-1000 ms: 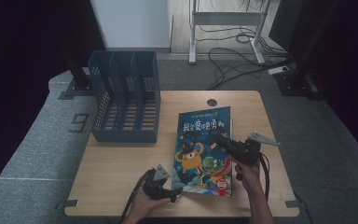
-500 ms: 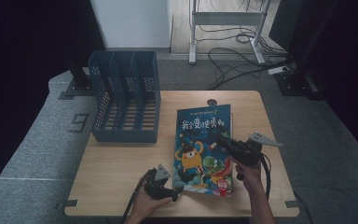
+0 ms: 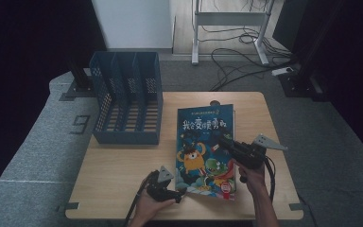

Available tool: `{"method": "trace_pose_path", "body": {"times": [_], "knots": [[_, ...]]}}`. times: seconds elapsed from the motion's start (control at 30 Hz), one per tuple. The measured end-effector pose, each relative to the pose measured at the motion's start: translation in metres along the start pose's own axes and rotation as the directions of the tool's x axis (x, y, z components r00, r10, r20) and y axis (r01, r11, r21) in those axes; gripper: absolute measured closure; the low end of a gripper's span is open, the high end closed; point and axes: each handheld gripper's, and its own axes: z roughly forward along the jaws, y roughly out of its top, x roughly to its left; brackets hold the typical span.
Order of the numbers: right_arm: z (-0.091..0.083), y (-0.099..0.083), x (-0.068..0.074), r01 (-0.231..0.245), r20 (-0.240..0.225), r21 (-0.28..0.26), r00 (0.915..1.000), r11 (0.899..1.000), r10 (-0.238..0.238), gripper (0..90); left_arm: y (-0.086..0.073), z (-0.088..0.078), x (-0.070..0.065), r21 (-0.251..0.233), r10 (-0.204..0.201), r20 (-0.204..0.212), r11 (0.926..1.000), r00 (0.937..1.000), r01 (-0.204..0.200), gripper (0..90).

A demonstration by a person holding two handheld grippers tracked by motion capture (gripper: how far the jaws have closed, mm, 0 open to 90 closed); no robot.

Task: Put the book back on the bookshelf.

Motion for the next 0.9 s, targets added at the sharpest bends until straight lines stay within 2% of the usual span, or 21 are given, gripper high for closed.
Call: {"method": "trace_pose_path", "body": {"times": [0.17,0.23,0.27,0.3,0.37,0.43,0.53,0.57,0.6,0.67,0.7,0.87,0.9], "knots": [[-0.001,0.002,0.005,0.036,-0.013,-0.016,0.9993,0.999,-0.036,75.1,0.001,0.001,0.0,-0.008,-0.003,-0.011,1.0,0.9999,0.003,9.6],[-0.002,0.003,0.009,0.059,-0.029,-0.019,0.9978,0.998,-0.059,75.5,0.001,-0.001,0.002,-0.022,-0.014,-0.036,0.9997,0.9992,0.013,10.0],[-0.002,0.003,0.009,0.059,-0.029,-0.019,0.9978,0.998,-0.059,75.5,0.001,-0.001,0.002,-0.022,-0.014,-0.036,0.9997,0.9992,0.013,10.3],[-0.002,0.004,0.012,0.074,-0.042,-0.024,0.9963,0.997,-0.075,75.5,0.001,-0.003,0.006,-0.04,-0.026,-0.06,0.9989,0.9979,0.023,11.1],[-0.002,0.005,0.014,0.079,-0.046,-0.026,0.9957,0.997,-0.08,75.5,0.001,-0.004,0.007,-0.045,-0.03,-0.067,0.9986,0.9973,0.027,12.2],[-0.002,0.006,0.015,0.092,-0.033,-0.021,0.9952,0.996,-0.092,75.5,0.001,-0.005,0.008,-0.037,-0.035,-0.049,0.9988,0.9982,0.033,15.1],[-0.002,0.005,0.014,0.098,-0.025,-0.019,0.9948,0.995,-0.099,75.7,0.001,-0.004,0.007,-0.012,-0.015,-0.03,0.9998,0.9994,0.015,15.0],[-0.001,0.005,0.013,0.099,-0.023,-0.018,0.9948,0.995,-0.099,75.7,0.001,-0.002,0.005,0.002,-0.002,0.002,1.0,1.0,0.002,14.7],[-0.001,0.005,0.013,0.099,-0.023,-0.018,0.9948,0.995,-0.099,75.7,0.001,-0.002,0.005,0.002,-0.002,0.002,1.0,1.0,0.002,14.6],[-0.001,0.005,0.012,0.095,-0.012,-0.014,0.9954,0.995,-0.096,75.8,0.001,0.0,0.0,0.02,0.018,0.03,0.9996,0.9994,-0.019,13.0],[-0.001,0.005,0.012,0.089,-0.01,-0.015,0.996,0.996,-0.089,75.8,0.002,0.001,-0.003,0.024,0.034,0.033,0.9991,0.9989,-0.035,12.5],[-0.001,0.004,0.01,0.075,-0.013,-0.017,0.9971,0.997,-0.075,75.8,0.002,0.002,-0.007,0.033,0.047,0.037,0.9983,0.9982,-0.048,11.2],[-0.001,0.004,0.009,0.074,-0.011,-0.017,0.9972,0.997,-0.074,75.8,0.002,0.002,-0.009,0.034,0.068,0.038,0.997,0.9969,-0.07,11.2]]}}
